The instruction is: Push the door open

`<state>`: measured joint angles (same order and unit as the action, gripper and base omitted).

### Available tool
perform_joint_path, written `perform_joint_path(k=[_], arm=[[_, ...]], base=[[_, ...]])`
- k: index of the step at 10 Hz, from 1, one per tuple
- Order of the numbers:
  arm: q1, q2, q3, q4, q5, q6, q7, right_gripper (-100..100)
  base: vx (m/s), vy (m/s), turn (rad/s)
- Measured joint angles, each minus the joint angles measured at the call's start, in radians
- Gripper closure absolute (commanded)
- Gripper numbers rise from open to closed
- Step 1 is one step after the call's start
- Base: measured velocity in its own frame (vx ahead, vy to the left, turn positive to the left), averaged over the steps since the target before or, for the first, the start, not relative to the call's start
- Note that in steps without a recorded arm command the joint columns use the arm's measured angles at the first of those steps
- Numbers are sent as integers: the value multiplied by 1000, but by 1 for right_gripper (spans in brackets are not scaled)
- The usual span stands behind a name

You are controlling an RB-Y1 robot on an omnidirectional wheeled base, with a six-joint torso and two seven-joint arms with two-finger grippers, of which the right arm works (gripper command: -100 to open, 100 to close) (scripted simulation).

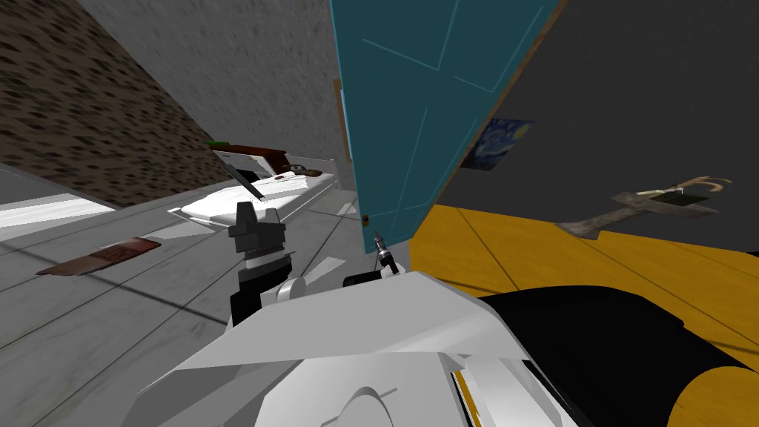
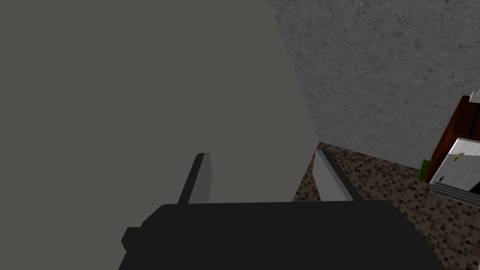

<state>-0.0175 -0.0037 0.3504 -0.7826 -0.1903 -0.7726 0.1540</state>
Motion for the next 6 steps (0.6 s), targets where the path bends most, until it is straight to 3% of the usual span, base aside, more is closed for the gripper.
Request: perform_joint_path(k=[2, 3, 6], arm=[[17, 12, 8, -37, 1, 15, -1, -100], [19, 12, 8, -40, 1, 18, 0, -100], [15, -19, 2, -31, 0, 10, -2, -100]], base=[[-58, -12, -2], [112, 51, 32], [224, 60, 28]])
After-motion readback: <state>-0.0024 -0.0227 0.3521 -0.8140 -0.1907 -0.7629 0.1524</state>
